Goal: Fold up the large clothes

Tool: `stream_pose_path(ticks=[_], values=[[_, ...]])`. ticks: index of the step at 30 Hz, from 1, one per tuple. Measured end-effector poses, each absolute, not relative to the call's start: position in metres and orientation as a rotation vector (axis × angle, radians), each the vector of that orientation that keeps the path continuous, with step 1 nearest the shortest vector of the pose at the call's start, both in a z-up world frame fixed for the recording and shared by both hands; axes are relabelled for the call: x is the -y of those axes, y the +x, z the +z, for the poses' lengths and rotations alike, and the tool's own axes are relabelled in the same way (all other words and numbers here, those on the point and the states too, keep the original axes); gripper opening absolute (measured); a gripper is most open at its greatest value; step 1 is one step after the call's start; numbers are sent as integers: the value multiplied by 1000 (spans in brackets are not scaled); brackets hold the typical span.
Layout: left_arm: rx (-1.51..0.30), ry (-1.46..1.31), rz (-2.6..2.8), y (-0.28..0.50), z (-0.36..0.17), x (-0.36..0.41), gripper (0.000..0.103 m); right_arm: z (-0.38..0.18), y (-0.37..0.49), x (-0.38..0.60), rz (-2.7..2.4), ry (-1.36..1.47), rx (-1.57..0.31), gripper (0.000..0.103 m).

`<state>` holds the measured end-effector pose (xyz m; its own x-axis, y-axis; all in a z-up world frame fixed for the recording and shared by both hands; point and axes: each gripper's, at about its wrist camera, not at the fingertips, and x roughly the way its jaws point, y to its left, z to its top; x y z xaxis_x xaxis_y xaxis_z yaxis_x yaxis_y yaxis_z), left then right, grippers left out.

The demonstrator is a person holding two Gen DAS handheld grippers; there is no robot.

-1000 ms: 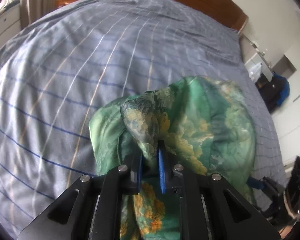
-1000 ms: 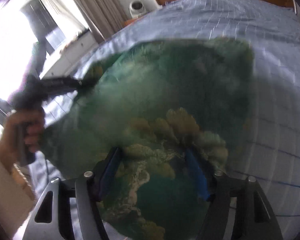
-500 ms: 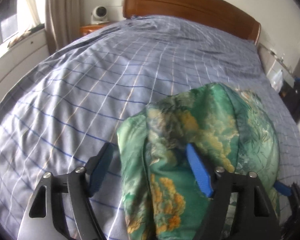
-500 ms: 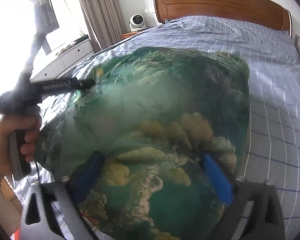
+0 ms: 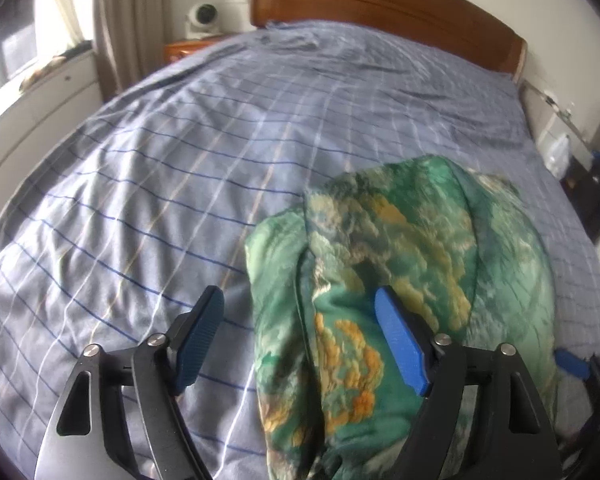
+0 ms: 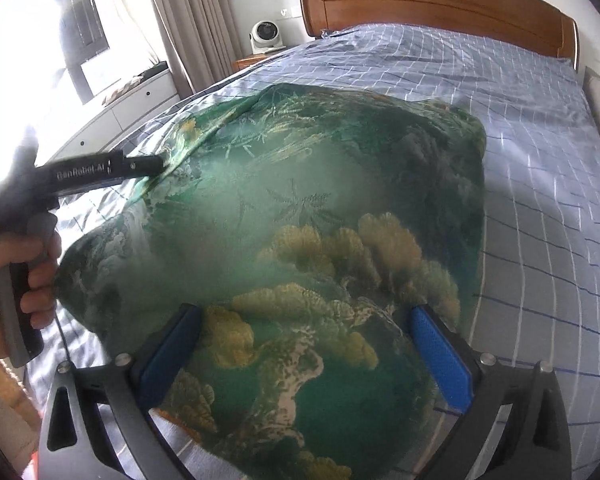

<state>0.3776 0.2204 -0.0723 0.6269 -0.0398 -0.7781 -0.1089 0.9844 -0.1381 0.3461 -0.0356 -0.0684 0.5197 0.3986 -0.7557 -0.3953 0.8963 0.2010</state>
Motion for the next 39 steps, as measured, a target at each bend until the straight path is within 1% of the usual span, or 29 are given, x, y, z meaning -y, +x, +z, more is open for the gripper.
stream_pose_path(ticks=[1, 2, 6, 8, 12, 14, 16, 19, 25, 26, 27, 28, 29, 30, 31, 32, 33, 35, 39], values=[[-915, -205, -18, 378, -70, -226, 87, -59, 346, 44, 489, 33, -916, 103], [-931, -231, -64, 378, -69, -232, 88, -52, 346, 55, 504, 69, -914, 103], [-992, -416, -240, 383, -76, -268, 90, -34, 357, 116, 492, 258, -903, 103], [-1027, -458, -271, 389, -88, -276, 90, -46, 376, 144, 486, 367, -973, 103], [-1065, -594, -390, 397, -114, -279, 90, -97, 400, 166, 524, 555, -1148, 103], [-1063, -651, -445, 399, -122, -275, 91, -112, 402, 167, 587, 659, -1183, 103], [-1058, -675, -469, 403, -128, -270, 96, -124, 403, 165, 643, 747, -1184, 103], [-1067, -721, -481, 415, -139, -258, 103, -139, 414, 154, 700, 781, -1196, 103], [-1158, -807, -454, 432, -175, -242, 102, -170, 434, 137, 678, 794, -1264, 103], [-1170, -833, -466, 432, -180, -240, 99, -175, 435, 136, 677, 801, -1280, 103], [-1174, -845, -481, 431, -182, -236, 85, -177, 436, 133, 678, 788, -1293, 103], [-1171, -817, -463, 429, -180, -232, 76, -176, 437, 130, 676, 760, -1295, 103], [-1166, -783, -448, 428, -176, -229, 70, -173, 439, 127, 670, 729, -1290, 100], [-1160, -771, -436, 427, -172, -227, 60, -167, 438, 123, 662, 675, -1277, 99], [-1149, -769, -427, 426, -166, -227, 52, -158, 435, 117, 656, 610, -1256, 94], [-1135, -766, -422, 424, -160, -226, 49, -150, 432, 113, 649, 557, -1233, 89], [-1111, -755, -425, 420, -151, -226, 45, -136, 427, 108, 647, 495, -1191, 86], [-1073, -717, -439, 411, -131, -222, 42, -115, 418, 103, 653, 405, -1112, 75], [-998, -672, -474, 388, -88, -219, 41, -74, 395, 97, 716, 306, -969, 73]])
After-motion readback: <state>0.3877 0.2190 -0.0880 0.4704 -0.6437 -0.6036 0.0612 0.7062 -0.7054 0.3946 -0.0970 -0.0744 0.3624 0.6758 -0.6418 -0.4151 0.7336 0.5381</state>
